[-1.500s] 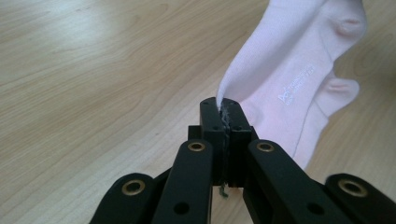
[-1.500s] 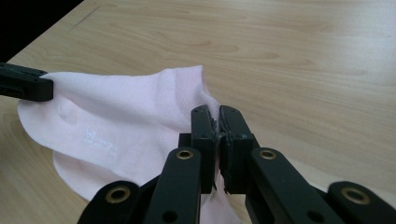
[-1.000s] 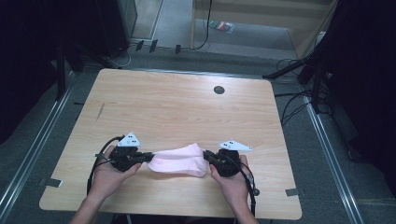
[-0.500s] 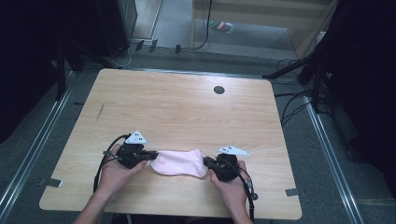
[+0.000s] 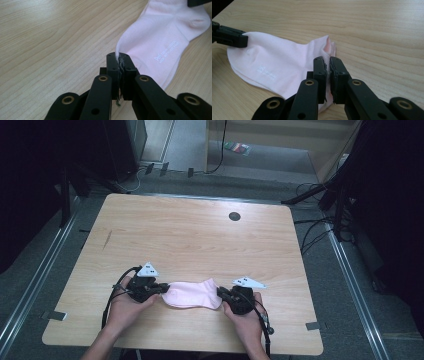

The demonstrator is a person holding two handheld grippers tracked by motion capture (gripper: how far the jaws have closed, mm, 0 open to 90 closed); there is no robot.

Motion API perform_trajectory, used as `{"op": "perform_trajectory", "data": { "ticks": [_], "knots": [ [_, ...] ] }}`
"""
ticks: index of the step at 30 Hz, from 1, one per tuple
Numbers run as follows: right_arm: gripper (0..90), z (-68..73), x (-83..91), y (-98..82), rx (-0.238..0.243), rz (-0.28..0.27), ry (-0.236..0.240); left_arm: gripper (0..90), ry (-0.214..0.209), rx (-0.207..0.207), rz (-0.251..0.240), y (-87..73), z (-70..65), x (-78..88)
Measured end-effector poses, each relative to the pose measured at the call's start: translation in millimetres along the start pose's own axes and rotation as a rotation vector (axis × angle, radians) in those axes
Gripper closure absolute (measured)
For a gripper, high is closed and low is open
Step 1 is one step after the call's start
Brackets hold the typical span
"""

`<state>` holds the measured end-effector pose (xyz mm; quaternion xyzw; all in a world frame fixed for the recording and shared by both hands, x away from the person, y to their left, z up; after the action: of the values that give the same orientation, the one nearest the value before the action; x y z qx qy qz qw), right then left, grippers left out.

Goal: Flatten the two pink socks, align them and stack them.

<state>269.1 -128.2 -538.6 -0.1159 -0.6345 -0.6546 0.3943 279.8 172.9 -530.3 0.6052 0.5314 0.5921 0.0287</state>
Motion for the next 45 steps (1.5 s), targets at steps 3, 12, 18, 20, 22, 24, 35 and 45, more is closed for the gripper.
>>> {"op": "perform_trajectory", "data": {
  "ticks": [3,12,18,20,22,24,35,45],
  "knots": [
    [83.2,1.6,-5.2,-1.5,0.026,0.007,-0.023,82.3,0.017,-0.004,0.007,-2.4,0.2,-5.1],
    [51.9,1.6,3.3,-2.1,0.075,-0.147,-0.078,44.1,0.025,0.024,-0.253,-2.6,-9.5,11.5],
    [63.5,14.1,-3.7,-7.7,0.141,-0.103,-0.043,61.9,0.02,0.066,-0.148,-12.4,-11.4,-8.4],
    [64.5,14.8,-10.1,-10.7,0.15,-0.061,-0.046,63.5,0.031,0.064,-0.106,-15.7,-10.5,-14.9],
    [65.2,13.5,-12.9,-11.9,0.153,-0.051,-0.042,62.2,0.04,0.06,-0.093,-17.3,-10.4,-17.4],
    [65.0,12.3,-13.5,-11.3,0.154,-0.045,-0.035,61.8,0.064,0.039,-0.089,-18.0,-12.1,-18.4],
    [72.5,11.4,-11.6,-11.7,0.255,-0.019,-0.124,67.8,0.102,0.004,-0.102,-27.5,-14.6,-14.6],
    [66.5,10.0,-16.6,-9.9,0.263,-0.044,-0.082,66.1,0.109,0.011,-0.112,-28.0,-13.7,-14.4]
  ]
}}
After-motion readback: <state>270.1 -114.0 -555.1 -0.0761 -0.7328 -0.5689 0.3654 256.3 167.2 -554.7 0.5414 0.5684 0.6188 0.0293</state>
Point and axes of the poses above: each handheld gripper's, and its own axes: x roughly backward along the jaws, y roughly out of its top, z roughly to its left, the point moved 1 cm from there along -x, roughly forward along the jaws, and after that the axes turned 12 degrees about -y, right-handed, at the moved point
